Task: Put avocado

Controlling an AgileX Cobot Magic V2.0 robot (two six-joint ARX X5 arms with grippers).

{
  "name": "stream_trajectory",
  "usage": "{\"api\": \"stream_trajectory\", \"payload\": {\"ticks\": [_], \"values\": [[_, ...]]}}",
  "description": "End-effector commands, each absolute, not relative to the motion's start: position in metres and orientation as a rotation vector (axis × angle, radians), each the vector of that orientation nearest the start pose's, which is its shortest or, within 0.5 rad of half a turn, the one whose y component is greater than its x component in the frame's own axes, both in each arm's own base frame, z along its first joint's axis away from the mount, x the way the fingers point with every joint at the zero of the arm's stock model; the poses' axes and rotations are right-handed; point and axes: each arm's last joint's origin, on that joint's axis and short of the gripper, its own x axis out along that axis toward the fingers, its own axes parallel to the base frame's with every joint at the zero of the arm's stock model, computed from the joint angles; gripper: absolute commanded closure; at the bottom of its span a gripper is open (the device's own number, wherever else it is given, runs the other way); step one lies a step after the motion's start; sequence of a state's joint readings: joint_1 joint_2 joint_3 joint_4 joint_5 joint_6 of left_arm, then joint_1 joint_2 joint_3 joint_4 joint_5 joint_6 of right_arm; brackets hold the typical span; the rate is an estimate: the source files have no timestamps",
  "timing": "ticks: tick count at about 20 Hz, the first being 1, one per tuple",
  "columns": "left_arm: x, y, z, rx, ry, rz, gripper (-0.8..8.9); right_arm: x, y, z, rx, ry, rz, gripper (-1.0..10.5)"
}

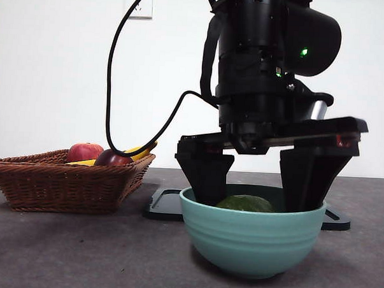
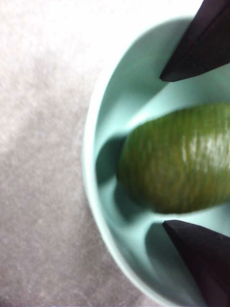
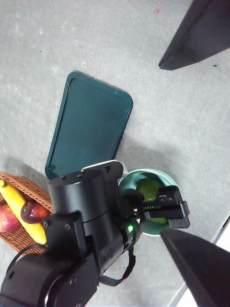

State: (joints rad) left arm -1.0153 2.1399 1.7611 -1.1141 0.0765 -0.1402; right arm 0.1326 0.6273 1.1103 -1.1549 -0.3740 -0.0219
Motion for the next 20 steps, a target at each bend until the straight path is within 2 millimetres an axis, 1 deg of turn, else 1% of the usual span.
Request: {"api": "stream_trajectory", "payload": {"ticks": [1, 5, 7, 9, 12, 14, 17, 20], "values": [[0.214, -0.359, 0.224, 0.571, 1.357, -0.816, 3.45, 0.067, 0.02, 0.371, 0.065, 0.649, 0.499, 2.9], [0.201, -0.341, 0.276, 0.524, 1.261, -0.857, 3.45, 0.067, 0.02, 0.371, 0.065, 0.648, 0.499, 2.9], [0.19, -0.325, 0.305, 0.518, 1.211, -0.882, 3.45, 0.067, 0.02, 0.371, 0.065, 0.648, 0.499, 2.9], [0.177, -0.306, 0.335, 0.53, 1.134, -0.853, 3.45, 0.067, 0.02, 0.371, 0.066, 0.649, 0.499, 2.9], [0.156, -0.271, 0.379, 0.529, 0.994, -0.809, 3.44, 0.067, 0.02, 0.371, 0.073, 0.65, 0.497, 2.9], [0.143, -0.247, 0.402, 0.499, 0.946, -0.823, 3.44, 0.067, 0.02, 0.371, 0.076, 0.652, 0.496, 2.9], [0.122, -0.209, 0.429, 0.469, 0.881, -0.816, 3.43, 0.067, 0.02, 0.371, 0.078, 0.652, 0.495, 2.9], [0.099, -0.167, 0.446, 0.406, 0.822, -0.789, 3.35, 0.067, 0.02, 0.371, 0.079, 0.655, 0.495, 2.9]]}}
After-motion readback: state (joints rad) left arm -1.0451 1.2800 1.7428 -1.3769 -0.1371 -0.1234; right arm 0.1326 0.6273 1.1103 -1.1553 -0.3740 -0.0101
